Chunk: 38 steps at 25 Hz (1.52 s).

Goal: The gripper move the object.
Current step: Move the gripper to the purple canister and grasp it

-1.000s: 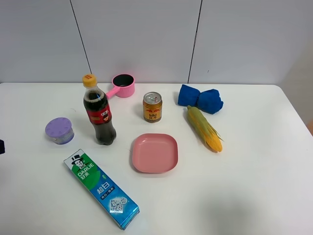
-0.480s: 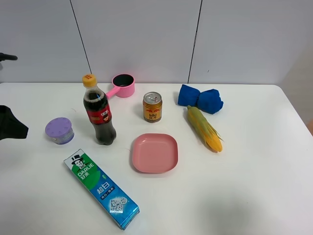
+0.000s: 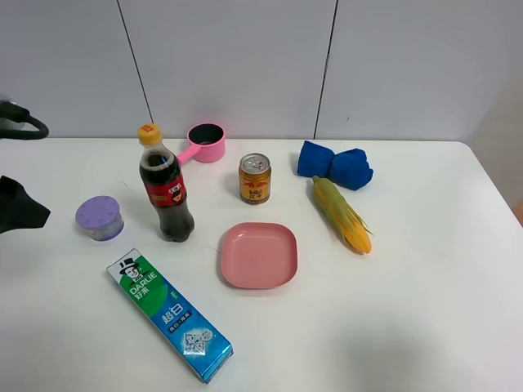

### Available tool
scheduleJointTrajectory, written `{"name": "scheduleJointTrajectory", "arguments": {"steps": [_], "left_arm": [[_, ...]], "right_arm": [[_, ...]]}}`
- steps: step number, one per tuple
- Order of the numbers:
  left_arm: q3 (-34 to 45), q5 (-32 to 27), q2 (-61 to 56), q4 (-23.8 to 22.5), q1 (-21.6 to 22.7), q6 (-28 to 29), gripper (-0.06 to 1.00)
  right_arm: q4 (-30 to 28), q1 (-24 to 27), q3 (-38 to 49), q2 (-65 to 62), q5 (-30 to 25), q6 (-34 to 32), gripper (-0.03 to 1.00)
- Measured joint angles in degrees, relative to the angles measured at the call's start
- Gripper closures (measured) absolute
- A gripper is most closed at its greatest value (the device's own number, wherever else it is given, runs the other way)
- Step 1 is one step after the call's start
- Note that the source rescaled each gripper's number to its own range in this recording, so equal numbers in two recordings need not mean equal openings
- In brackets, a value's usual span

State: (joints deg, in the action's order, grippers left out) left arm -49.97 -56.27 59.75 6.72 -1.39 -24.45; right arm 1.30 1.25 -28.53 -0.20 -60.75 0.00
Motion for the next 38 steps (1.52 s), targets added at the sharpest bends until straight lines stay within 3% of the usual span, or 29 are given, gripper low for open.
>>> {"name": "scheduleJointTrajectory", "arguments": {"steps": [9,17,20,23,31,38], "left_arm": [[-9.7,-0.9,12.4,-0.8,0.0,-10.9,0.44],[-12.1,6.4,19.4,-2.1,0.0,-21.0,0.47],[-12.3,7.1,23.0,-4.0,0.0,-22.0,0.61],[-12.3,8.6,26.5,-5.0,0.0,-22.2,0.66],[-13.0,9.8,33.2,-5.4,-0.3,-23.5,0.66],[-18.6,10.7,39.4,-6.2,-5.2,-24.8,0.66]], "right_arm": [[0.0,0.0,0.0,0.0,0.0,0.0,-0.03],[0.0,0.0,0.0,0.0,0.0,0.0,-0.03],[0.0,0.0,0.0,0.0,0.0,0.0,-0.03],[0.0,0.0,0.0,0.0,0.0,0.0,-0.03],[0.0,0.0,0.0,0.0,0.0,0.0,-0.03],[0.0,0.0,0.0,0.0,0.0,0.0,-0.03]]}}
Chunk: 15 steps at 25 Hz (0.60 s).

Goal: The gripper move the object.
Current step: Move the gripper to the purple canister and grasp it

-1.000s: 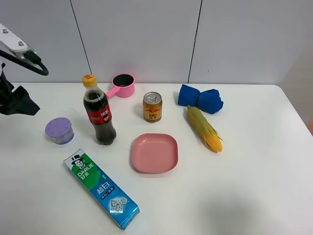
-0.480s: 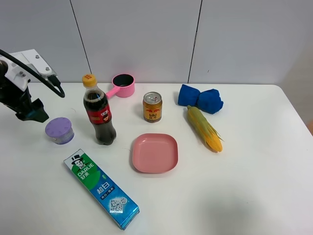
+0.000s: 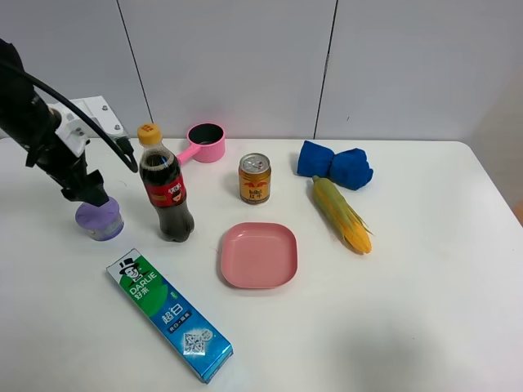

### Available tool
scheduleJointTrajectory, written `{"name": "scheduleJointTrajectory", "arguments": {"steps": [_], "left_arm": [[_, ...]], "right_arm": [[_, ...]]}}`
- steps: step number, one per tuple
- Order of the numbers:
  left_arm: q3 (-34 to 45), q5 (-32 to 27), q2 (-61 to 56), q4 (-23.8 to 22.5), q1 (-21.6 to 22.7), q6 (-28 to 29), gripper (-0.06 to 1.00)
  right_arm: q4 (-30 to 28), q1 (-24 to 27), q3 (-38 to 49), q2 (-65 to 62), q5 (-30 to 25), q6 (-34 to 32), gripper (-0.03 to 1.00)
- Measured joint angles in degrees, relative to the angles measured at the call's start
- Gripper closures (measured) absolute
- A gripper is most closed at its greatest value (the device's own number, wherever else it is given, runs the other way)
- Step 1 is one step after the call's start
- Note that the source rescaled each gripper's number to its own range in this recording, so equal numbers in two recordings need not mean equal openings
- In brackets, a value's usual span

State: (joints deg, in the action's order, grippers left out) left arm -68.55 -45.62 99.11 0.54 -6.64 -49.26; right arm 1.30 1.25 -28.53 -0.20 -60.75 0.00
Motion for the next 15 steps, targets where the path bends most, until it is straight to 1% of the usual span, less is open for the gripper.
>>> {"name": "scheduleJointTrajectory", "arguments": {"steps": [9,15], "left_arm": [[-1.1,-0.1,4.9,-2.2,0.2,0.5,0.67],[-1.1,2.0,6.1,-2.3,3.7,0.6,0.67]], "right_arm": [[0.0,0.0,0.0,0.0,0.0,0.0,-0.03],[0.0,0.0,0.0,0.0,0.0,0.0,-0.03]]}}
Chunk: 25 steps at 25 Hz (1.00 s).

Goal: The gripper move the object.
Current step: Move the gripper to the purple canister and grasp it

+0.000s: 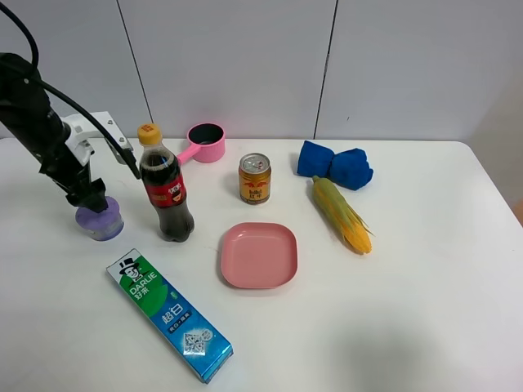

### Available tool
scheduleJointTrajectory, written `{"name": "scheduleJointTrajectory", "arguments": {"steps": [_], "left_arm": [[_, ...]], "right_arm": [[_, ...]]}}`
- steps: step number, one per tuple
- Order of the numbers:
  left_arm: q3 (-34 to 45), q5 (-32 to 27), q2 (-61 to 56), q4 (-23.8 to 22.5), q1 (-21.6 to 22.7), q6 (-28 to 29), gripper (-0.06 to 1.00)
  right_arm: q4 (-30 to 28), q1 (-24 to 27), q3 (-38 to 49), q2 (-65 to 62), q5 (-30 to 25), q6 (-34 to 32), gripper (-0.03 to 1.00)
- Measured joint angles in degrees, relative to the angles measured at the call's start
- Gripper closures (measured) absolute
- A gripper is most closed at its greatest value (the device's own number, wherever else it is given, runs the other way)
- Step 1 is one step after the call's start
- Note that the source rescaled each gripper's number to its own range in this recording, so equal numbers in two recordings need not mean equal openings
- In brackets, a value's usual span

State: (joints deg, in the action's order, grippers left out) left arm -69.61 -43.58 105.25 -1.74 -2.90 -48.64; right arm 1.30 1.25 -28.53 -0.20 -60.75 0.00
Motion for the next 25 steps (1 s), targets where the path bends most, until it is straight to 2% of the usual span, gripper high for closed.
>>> {"name": "scheduleJointTrajectory", "arguments": {"steps": [3,11,17,25], "left_arm": [[0.0,0.2,0.2,0.4,1.0,0.0,0.67],[0.0,0.4,1.3,5.3,1.0,-0.7,0.67],[0.0,0.4,2.0,5.6,1.0,2.5,0.67],[0.0,0.4,2.0,6.3,1.0,3.4,0.67]], "right_arm": [[0.0,0.0,0.0,0.0,0.0,0.0,-0.03],[0.0,0.0,0.0,0.0,0.0,0.0,-0.03],[0.0,0.0,0.0,0.0,0.0,0.0,-0.03],[0.0,0.0,0.0,0.0,0.0,0.0,-0.03]]}}
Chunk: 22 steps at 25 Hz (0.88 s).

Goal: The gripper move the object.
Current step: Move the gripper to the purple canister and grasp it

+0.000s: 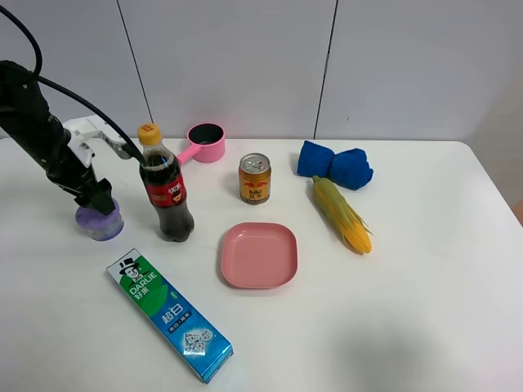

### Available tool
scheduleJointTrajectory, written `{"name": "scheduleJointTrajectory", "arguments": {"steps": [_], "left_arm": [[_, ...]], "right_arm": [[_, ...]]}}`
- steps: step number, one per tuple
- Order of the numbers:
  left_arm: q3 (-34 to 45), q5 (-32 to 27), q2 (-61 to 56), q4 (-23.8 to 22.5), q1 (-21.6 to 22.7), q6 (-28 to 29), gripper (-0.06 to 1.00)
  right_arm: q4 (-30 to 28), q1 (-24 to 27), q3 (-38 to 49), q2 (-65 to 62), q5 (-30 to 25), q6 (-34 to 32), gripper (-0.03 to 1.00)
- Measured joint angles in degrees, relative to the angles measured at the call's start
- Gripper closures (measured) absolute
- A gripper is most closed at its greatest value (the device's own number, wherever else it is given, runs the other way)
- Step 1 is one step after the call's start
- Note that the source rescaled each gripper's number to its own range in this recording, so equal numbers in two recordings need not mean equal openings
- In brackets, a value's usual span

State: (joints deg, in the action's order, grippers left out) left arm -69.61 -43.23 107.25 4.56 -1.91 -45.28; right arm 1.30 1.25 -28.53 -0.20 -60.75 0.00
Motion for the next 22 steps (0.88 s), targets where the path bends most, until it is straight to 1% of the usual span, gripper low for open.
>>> {"name": "scheduleJointTrajectory", "arguments": {"steps": [7,9,10,11,14,15,16,17,19,22], "left_arm": [[0.0,0.0,2.0,0.6,0.0,2.2,0.67],[0.0,0.1,2.6,0.4,0.0,3.1,0.64],[0.0,0.2,2.7,-0.1,0.0,3.6,0.58],[0.0,0.5,2.7,-0.8,0.0,4.3,0.49],[0.0,1.4,2.7,-3.9,0.0,8.0,0.13],[0.0,1.6,2.7,-5.2,0.0,9.6,0.05],[0.0,1.6,2.7,-6.4,0.0,11.1,0.00],[0.0,1.5,2.7,-7.6,0.0,12.2,-0.02],[0.0,0.8,2.7,-8.8,0.0,13.4,-0.04],[0.0,-0.2,2.7,-9.2,0.0,13.8,-0.05]], "right_arm": [[0.0,0.0,0.0,0.0,0.0,0.0,-0.03],[0.0,0.0,0.0,0.0,0.0,0.0,-0.03],[0.0,0.0,0.0,0.0,0.0,0.0,-0.03],[0.0,0.0,0.0,0.0,0.0,0.0,-0.03],[0.0,0.0,0.0,0.0,0.0,0.0,-0.03],[0.0,0.0,0.0,0.0,0.0,0.0,-0.03],[0.0,0.0,0.0,0.0,0.0,0.0,-0.03],[0.0,0.0,0.0,0.0,0.0,0.0,-0.03],[0.0,0.0,0.0,0.0,0.0,0.0,-0.03],[0.0,0.0,0.0,0.0,0.0,0.0,-0.03]]}}
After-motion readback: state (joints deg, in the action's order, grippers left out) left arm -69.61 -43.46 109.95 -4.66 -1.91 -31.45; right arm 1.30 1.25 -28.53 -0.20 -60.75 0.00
